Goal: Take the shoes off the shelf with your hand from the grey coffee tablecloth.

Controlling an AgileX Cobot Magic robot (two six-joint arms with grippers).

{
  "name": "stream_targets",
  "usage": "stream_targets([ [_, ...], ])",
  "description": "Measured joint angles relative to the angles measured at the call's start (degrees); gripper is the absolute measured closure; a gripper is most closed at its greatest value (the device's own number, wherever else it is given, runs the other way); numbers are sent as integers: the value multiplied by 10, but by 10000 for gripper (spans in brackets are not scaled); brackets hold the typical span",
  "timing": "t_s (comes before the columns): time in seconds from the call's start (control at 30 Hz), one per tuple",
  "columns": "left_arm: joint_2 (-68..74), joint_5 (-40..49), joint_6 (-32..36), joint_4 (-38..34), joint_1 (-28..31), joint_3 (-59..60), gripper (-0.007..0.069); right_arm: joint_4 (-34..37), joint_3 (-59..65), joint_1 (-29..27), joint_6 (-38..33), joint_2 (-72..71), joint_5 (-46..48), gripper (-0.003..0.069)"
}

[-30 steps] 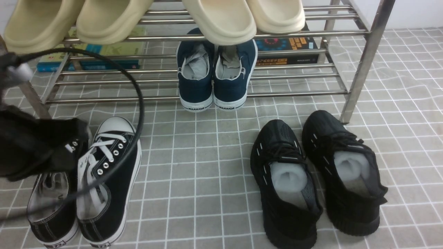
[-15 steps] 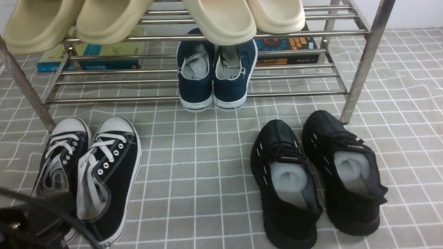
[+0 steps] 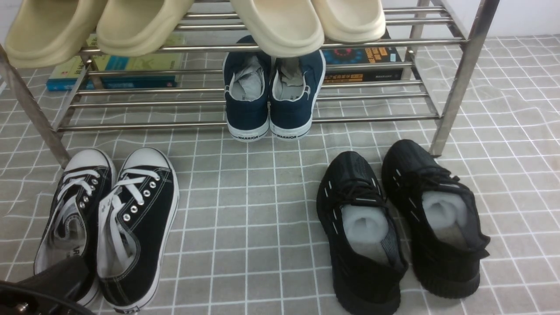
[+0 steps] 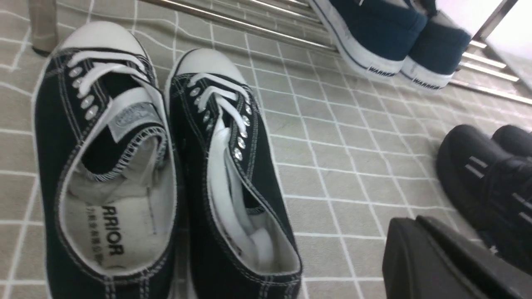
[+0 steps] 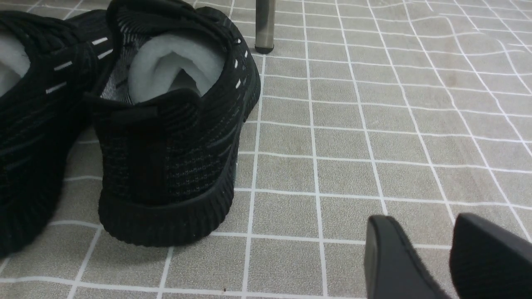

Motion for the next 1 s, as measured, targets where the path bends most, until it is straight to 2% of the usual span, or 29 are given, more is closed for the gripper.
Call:
stream_targets([
  [0.07, 0, 4, 0, 19, 0, 0, 608, 0, 0, 0, 0, 0, 0, 420],
  [0.2, -39, 33, -8, 111, 0, 0, 603, 0, 0, 0, 0, 0, 0, 420],
  [0.23, -41, 34, -10, 111, 0, 0, 603, 0, 0, 0, 0, 0, 0, 420],
  [0.27, -61, 43, -26, 156, 0, 1, 602, 0, 0, 0, 0, 0, 0, 420],
  [0.5, -144, 45, -104, 259, 20, 47, 596, 0, 0, 0, 0, 0, 0, 420],
  [0.7, -182, 27, -149, 290, 37, 107, 590, 0, 0, 0, 0, 0, 0, 420],
  [1.0, -184, 65, -150, 295, 37, 108, 580, 0, 0, 0, 0, 0, 0, 420],
])
